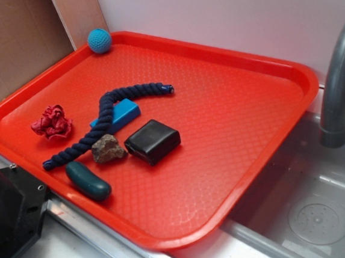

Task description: Grab the blue ball.

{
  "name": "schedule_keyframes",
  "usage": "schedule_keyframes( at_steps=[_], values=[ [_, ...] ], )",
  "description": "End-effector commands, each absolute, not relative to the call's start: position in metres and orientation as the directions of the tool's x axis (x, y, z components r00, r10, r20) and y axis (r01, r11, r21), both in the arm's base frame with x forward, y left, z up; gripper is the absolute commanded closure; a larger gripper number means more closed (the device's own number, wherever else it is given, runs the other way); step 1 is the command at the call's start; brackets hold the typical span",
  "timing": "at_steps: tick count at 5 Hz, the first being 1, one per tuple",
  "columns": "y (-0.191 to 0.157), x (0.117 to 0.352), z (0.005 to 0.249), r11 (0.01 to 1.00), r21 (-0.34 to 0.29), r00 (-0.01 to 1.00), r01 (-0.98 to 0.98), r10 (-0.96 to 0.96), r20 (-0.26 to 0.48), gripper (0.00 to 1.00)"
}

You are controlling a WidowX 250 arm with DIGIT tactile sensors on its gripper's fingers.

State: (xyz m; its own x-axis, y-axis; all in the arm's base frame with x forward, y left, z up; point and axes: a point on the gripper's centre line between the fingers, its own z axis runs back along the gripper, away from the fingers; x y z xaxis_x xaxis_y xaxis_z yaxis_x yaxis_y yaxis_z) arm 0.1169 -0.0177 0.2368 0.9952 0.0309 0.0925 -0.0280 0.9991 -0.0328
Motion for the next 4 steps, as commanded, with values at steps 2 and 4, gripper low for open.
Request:
schedule_keyframes(
  at_steps=[2,4],
  values=[
    [0.032,0.147,0.187,0.962,0.012,0.962,-0.273,0.273,-0.006,0.0],
    [0.111,0.218,0.135,0.814,-0.017,0.808,-0.58,0.578,0.114,0.0]
  ],
)
